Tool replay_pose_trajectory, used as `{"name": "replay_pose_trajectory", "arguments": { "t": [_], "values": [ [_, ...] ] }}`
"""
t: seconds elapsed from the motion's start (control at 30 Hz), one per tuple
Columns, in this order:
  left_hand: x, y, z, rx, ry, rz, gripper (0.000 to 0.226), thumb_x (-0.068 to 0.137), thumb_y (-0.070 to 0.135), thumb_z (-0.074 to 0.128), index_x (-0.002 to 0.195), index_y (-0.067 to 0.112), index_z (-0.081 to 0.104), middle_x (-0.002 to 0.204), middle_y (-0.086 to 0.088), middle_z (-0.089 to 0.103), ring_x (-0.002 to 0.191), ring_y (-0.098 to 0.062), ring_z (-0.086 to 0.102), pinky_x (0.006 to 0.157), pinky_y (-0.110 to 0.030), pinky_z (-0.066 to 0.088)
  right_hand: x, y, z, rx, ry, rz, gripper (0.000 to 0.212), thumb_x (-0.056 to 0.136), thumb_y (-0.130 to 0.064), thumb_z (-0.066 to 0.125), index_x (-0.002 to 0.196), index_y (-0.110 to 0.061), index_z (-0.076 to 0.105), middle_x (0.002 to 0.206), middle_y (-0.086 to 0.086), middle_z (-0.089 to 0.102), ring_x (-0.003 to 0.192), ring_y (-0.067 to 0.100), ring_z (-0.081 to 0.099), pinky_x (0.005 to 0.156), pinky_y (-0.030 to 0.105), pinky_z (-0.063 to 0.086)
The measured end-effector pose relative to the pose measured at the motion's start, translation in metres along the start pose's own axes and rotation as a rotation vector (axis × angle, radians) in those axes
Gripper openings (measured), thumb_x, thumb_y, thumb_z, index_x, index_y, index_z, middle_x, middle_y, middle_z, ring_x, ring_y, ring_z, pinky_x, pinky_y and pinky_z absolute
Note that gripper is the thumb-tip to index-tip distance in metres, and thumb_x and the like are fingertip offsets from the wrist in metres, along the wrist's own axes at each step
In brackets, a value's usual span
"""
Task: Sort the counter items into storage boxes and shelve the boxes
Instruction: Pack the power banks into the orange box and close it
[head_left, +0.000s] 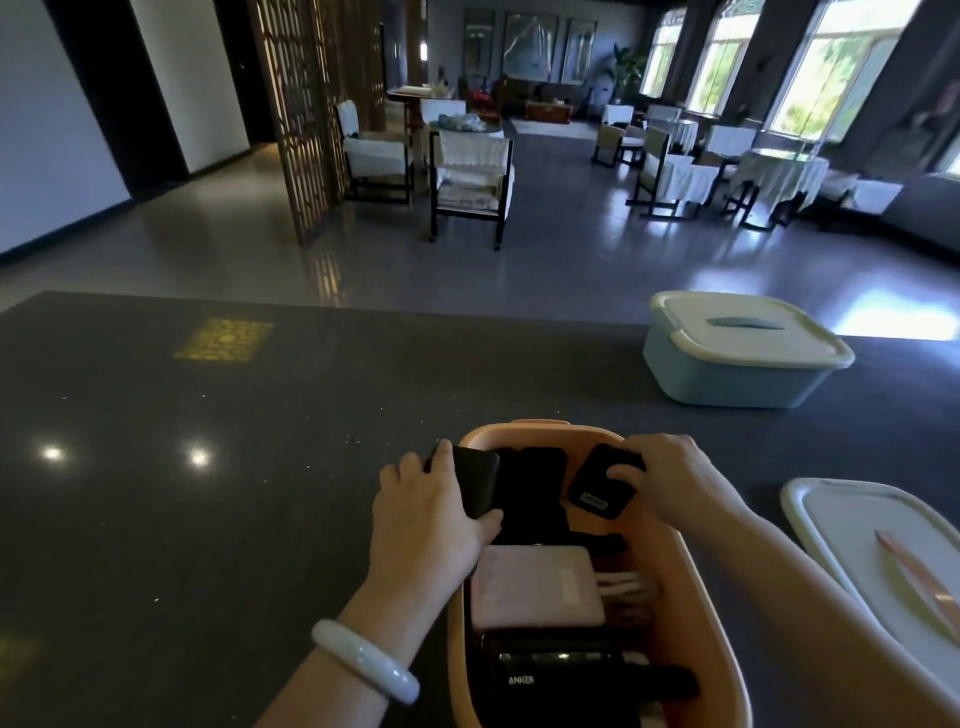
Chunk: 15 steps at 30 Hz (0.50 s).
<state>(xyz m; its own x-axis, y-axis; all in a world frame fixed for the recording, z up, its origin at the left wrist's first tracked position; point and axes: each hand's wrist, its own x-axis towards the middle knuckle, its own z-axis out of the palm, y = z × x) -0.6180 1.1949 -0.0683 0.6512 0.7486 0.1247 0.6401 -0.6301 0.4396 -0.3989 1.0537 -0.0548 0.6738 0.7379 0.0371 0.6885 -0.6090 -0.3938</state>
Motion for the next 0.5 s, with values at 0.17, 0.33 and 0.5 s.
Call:
{"name": "replay_pose_trajectory", "arguments": {
  "t": [0.17,0.33,0.5],
  "values": [
    [-0.001,0.005,-0.001,0.049,0.030,0.073,0.090,0.078,0.064,0.061,0.147,0.023,0.022,0.131,-0.005,0.043,0.118,-0.022,0.041,0.096,-0.034,0.044,0.019,-0.004,0.006,-0.118,-0.061,0.047,0.016,0.088,-0.026,0.065,0.085,-0.011,0.064,0.082,0.004,0.062,0.072,0.019,0.058,0.062,0.032,0.047],
    [-0.001,0.007,0.000,0.062,0.036,0.087,0.089,0.078,0.065,0.060,0.146,0.024,0.021,0.129,-0.003,0.041,0.117,-0.020,0.040,0.095,-0.031,0.041,0.019,-0.006,0.011,-0.257,0.003,0.026,0.019,0.085,-0.034,0.067,0.097,-0.019,0.067,0.092,0.001,0.068,0.084,0.022,0.064,0.065,0.031,0.048],
    [-0.001,0.007,0.001,0.053,0.008,0.047,0.091,0.077,0.065,0.060,0.147,0.025,0.018,0.132,-0.004,0.039,0.120,-0.022,0.037,0.096,-0.033,0.040,0.015,0.009,0.029,-0.163,0.066,0.005,0.025,0.079,-0.039,0.075,0.096,-0.023,0.066,0.096,-0.004,0.051,0.086,0.014,0.049,0.069,0.024,0.039]
  ]
}}
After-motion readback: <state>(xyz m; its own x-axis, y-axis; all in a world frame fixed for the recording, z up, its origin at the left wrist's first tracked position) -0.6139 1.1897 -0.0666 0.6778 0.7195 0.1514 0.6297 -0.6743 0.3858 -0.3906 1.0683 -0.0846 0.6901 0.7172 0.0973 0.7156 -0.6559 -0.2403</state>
